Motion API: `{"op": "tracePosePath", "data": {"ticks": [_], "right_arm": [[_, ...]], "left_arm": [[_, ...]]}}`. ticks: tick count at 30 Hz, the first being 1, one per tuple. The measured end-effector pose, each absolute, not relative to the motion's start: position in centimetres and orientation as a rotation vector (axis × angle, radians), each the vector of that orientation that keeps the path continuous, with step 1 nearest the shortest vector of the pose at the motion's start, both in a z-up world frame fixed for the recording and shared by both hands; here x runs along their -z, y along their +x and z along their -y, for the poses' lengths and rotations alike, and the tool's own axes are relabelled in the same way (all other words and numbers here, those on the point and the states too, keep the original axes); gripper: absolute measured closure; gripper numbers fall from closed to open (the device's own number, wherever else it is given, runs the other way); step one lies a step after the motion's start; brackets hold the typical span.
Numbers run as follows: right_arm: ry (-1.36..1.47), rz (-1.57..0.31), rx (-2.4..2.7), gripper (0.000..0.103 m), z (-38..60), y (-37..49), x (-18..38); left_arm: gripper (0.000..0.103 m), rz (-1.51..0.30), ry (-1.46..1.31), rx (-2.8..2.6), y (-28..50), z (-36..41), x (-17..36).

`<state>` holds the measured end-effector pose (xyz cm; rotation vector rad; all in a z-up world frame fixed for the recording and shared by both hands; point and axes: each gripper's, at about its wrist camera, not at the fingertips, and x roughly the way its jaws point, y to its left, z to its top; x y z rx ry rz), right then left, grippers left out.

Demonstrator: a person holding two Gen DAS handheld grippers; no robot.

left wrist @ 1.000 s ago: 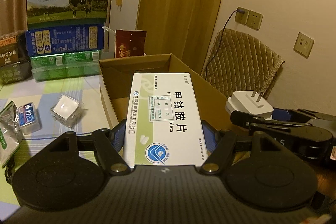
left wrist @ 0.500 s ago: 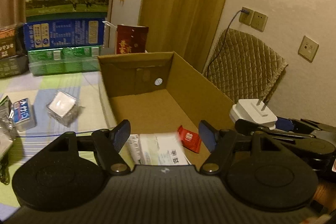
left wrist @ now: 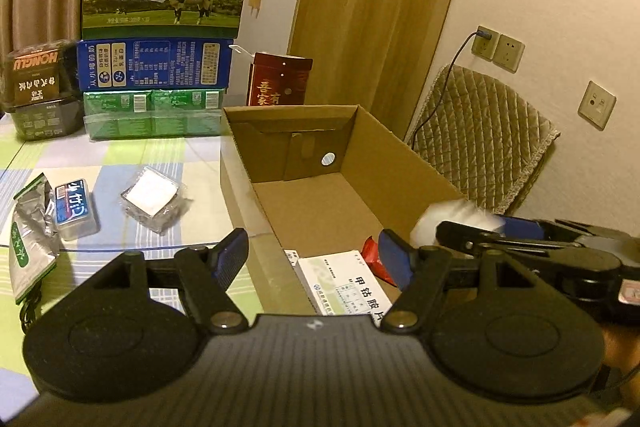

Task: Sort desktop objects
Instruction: 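Open both tools to drop the medicine box and plug into the cardboard box, then move both tools back over the table toward the remaining items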

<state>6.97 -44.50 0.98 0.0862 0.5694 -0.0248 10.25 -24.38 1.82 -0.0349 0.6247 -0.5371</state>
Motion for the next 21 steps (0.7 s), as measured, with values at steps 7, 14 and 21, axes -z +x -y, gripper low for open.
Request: {"op": "tracePosePath", "data": {"ticks": [7, 14, 21], "right_arm": [[0.112, -0.553, 0.051, 0.038, 44.9, 6.1, -1.4], [0.130, -0.529, 0.053, 0.037, 44.3, 4.7, -2.7], [0.125, -0.506, 0.024, 0.036, 42.4, 3.9, -4.2]], "left_arm": [[0.035, -0.622, -0.037, 0.519, 9.8, 23.0, -1.9], [0.033, -0.619, -0.047, 0.501, 9.0, 21.3, -2.0], [0.032, -0.611, -0.055, 0.482, 8.1, 19.4, -2.5]]}}
